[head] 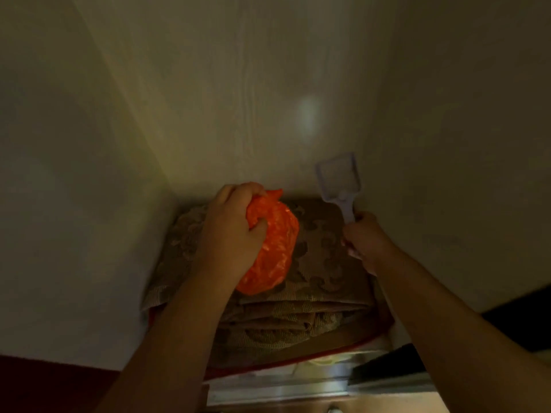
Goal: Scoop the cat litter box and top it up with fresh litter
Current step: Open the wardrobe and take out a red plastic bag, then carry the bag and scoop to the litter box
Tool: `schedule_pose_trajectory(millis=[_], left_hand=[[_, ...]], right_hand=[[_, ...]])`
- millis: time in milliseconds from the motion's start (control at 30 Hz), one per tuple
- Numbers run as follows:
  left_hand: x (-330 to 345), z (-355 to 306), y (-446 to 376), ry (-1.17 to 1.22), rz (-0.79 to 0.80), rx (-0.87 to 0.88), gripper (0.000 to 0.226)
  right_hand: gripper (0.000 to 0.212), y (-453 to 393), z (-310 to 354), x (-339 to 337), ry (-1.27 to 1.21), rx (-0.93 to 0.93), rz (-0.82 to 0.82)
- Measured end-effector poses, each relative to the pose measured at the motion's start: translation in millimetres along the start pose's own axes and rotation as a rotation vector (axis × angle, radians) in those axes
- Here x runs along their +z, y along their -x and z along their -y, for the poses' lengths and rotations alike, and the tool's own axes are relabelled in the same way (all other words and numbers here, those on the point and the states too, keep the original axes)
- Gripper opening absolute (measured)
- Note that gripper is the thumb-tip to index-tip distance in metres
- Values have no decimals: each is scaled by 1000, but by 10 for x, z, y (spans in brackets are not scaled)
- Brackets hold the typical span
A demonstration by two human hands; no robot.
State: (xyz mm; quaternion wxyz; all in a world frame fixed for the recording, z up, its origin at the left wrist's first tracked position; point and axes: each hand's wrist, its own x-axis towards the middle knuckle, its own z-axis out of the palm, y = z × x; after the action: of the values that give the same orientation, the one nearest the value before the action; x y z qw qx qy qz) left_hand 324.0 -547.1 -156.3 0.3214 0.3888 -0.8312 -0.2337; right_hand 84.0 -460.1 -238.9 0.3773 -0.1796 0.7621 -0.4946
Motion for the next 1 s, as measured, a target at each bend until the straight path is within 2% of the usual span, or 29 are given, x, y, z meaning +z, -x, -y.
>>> schedule_pose_trajectory(millis=[67, 167, 267, 333, 467, 667, 833, 1000], left_hand=[[-86, -95, -18, 13, -9, 33, 44], [-183, -227, -47, 38, -19, 86, 43], [-232, -324, -94, 57, -19, 152, 41], [-230, -382, -115, 81, -14, 176, 39], [-126, -490, -64, 126, 28, 213, 42], [29, -643, 142, 158, 139, 257, 39], [42, -872, 366, 179, 217, 259, 39], [29, -1123, 563, 205, 217, 288, 39]], right_hand=[[24, 206, 238, -83, -5, -93, -1], [4, 521, 539, -218, -31, -172, -5], [23, 753, 650, -318, 59, -271, -180], [26, 930, 693, -353, 46, -320, -256], [21, 1241, 630, -399, -19, -326, -212], [37, 1661, 423, -558, 7, -326, -384], [45, 2013, 254, -745, 31, -329, -380], [37, 2323, 158, -879, 68, -348, -332]])
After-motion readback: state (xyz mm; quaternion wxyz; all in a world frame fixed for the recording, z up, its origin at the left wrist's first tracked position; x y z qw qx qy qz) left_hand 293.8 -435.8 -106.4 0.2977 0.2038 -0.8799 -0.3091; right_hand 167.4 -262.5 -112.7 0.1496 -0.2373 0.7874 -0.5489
